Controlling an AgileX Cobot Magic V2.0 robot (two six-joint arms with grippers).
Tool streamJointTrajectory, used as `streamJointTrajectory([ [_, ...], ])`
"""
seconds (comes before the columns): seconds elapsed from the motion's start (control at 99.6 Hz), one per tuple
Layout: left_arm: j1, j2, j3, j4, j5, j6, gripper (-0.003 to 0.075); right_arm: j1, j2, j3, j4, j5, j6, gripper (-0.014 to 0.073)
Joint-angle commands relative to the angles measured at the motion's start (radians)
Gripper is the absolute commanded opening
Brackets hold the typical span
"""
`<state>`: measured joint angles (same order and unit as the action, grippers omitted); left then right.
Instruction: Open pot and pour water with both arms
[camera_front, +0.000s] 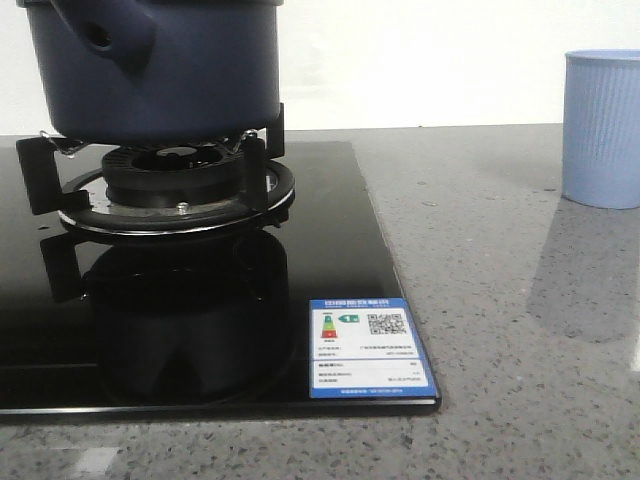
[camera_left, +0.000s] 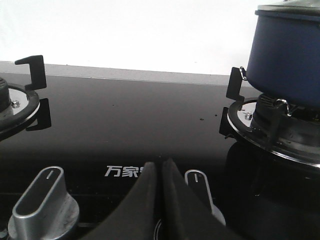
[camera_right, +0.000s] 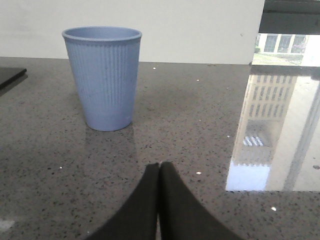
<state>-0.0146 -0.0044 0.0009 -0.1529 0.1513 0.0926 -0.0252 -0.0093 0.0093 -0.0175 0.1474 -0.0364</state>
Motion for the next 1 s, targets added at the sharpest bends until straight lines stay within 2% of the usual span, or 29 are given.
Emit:
streamJointTrajectory([
  [0.0, 0.003, -0.027, 0.034, -0.009, -0.073, 0.001, -0.0019, -0.005, -0.019, 0.028, -0.009, -0.074, -0.007, -0.0067],
  [0.873, 0.003, -0.027, 0.034, -0.010, -0.095, 0.001, -0.0019, -0.005, -0.019, 0.027, -0.009, -0.086, -0.007, -0.0067],
  [0.994, 0.003, -0.027, 0.033, -0.090, -0.141, 0.001, -0.0019, -0.005, -0.019, 0.027, 0.017, -0.114, -0.007, -0.0067],
])
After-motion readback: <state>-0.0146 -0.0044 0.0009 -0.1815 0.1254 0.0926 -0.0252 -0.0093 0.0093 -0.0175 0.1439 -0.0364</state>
